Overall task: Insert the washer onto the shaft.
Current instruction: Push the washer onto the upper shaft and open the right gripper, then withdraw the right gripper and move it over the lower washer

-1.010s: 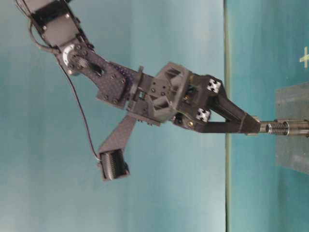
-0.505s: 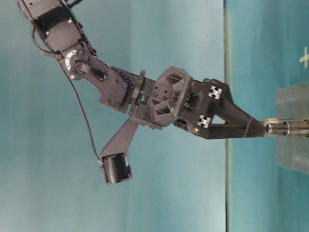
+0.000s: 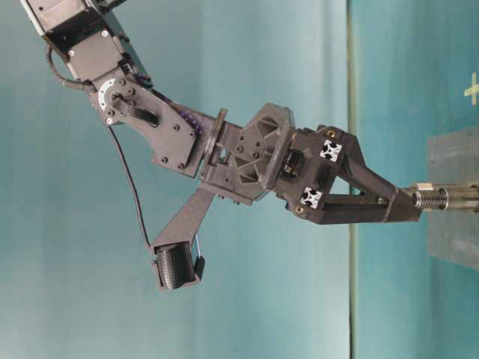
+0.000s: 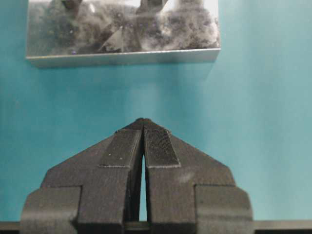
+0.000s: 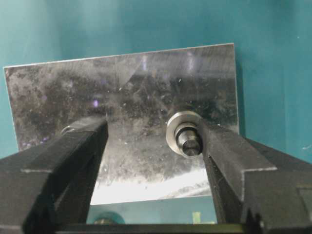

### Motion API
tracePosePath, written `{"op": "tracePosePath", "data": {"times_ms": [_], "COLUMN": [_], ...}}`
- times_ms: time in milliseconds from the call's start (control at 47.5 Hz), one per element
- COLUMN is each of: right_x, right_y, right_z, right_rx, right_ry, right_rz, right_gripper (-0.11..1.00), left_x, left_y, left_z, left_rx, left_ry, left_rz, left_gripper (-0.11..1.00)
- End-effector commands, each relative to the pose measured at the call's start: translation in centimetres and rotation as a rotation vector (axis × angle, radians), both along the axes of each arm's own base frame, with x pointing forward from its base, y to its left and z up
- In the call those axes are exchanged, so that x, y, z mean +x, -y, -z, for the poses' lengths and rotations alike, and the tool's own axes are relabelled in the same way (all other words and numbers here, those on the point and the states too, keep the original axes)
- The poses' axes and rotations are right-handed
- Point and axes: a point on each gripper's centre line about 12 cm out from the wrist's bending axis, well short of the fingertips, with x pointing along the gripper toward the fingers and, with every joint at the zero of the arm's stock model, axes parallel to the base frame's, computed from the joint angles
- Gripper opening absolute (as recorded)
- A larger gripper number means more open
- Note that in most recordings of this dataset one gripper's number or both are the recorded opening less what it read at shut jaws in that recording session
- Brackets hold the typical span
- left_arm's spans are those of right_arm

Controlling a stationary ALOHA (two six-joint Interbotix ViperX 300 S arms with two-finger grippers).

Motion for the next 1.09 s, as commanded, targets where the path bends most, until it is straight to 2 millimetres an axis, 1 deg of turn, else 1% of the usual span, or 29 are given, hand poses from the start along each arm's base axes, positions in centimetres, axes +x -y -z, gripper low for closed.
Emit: {"op": "tracePosePath", "data": {"times_ms": [0,105,168,231,337,421,505,610,715,926,1031,1073], "right_x": [0.0,-0.2,-0.3,-0.3,-0.2,-0.2,-0.1,-0.1,-0.3,-0.9,-1.8,-2.2], "right_y": [1.1,2.4,2.8,2.6,1.4,-0.2,-1.4,-2.0,-1.4,1.3,1.9,1.8], "right_z": [-0.4,-0.2,-0.1,-0.1,0.0,0.0,0.1,0.4,0.6,0.0,-0.6,-0.8], "right_rx": [-0.008,-0.016,-0.016,-0.013,-0.003,0.011,0.022,0.024,0.021,0.021,0.021,0.024], "right_ry": [0.014,0.01,0.005,0.002,-0.007,-0.017,-0.022,-0.03,-0.035,-0.03,-0.031,-0.036], "right_rz": [0.023,0.046,0.053,0.051,0.029,0.001,-0.018,-0.031,-0.018,0.043,0.059,0.061], "right_gripper": [0.71,0.68,0.68,0.68,0.68,0.68,0.68,0.68,0.68,0.68,0.67,0.67], "left_x": [0.4,0.4,0.4,0.4,0.3,0.3,0.3,0.2,0.2,0.2,0.2,0.2], "left_y": [-0.1,-0.1,-0.1,-0.1,-0.1,-0.1,0.0,0.0,0.0,0.0,0.0,0.0], "left_z": [-0.6,-0.6,-0.6,-0.6,-0.5,-0.5,-0.5,-0.4,-0.5,-0.4,-0.5,-0.6], "left_rx": [0.004,0.004,0.004,0.004,0.003,0.004,0.003,0.003,0.003,0.003,0.003,0.003], "left_ry": [0.026,0.026,0.026,0.024,0.023,0.023,0.02,0.02,0.021,0.02,0.023,0.024], "left_rz": [0.002,0.002,0.002,0.002,0.001,0.002,0.001,0.001,0.001,0.001,0.001,0.001], "left_gripper": [0.0,0.0,0.0,0.0,0.0,0.0,0.0,0.0,0.0,0.0,0.0,0.0]}}
